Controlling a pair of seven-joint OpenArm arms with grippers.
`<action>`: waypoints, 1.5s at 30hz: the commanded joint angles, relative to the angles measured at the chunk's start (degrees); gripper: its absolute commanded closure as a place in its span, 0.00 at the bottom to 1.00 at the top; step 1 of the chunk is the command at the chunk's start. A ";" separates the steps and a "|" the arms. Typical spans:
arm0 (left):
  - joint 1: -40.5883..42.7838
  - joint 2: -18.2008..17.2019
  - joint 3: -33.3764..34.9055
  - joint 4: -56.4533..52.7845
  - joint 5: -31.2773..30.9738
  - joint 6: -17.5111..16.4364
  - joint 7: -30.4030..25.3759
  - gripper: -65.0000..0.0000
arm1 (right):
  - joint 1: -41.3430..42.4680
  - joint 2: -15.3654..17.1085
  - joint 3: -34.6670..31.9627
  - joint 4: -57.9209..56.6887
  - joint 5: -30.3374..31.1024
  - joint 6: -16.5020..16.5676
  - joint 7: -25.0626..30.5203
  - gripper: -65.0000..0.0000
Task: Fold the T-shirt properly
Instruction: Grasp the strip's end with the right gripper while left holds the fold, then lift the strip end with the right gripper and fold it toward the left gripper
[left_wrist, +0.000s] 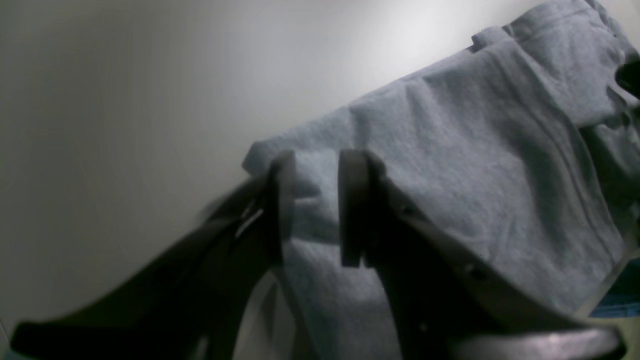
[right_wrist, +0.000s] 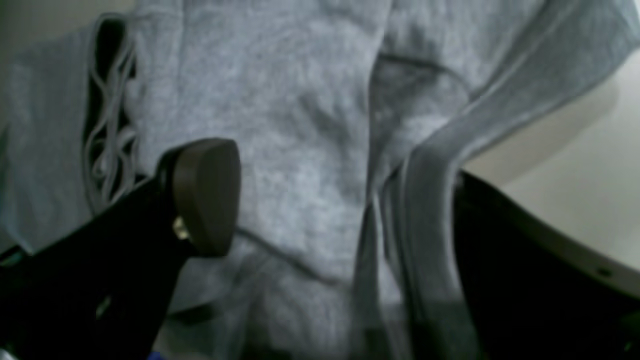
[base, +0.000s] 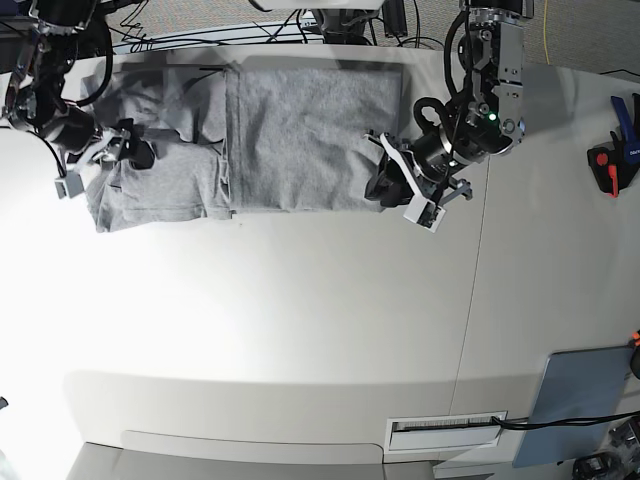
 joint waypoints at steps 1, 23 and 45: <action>-0.09 -0.02 -0.07 1.05 -0.35 -0.39 -1.27 0.75 | -0.13 0.04 -0.15 -0.33 -4.13 -1.86 -2.12 0.25; 0.90 -1.14 -0.07 1.05 4.76 -0.39 -1.27 0.75 | 0.59 -5.51 0.59 26.03 -4.42 -8.79 -9.66 0.98; 10.32 -1.09 -0.04 -3.41 6.21 -0.96 -1.53 0.75 | -3.61 -21.46 -41.16 44.09 -33.68 -20.59 5.07 0.98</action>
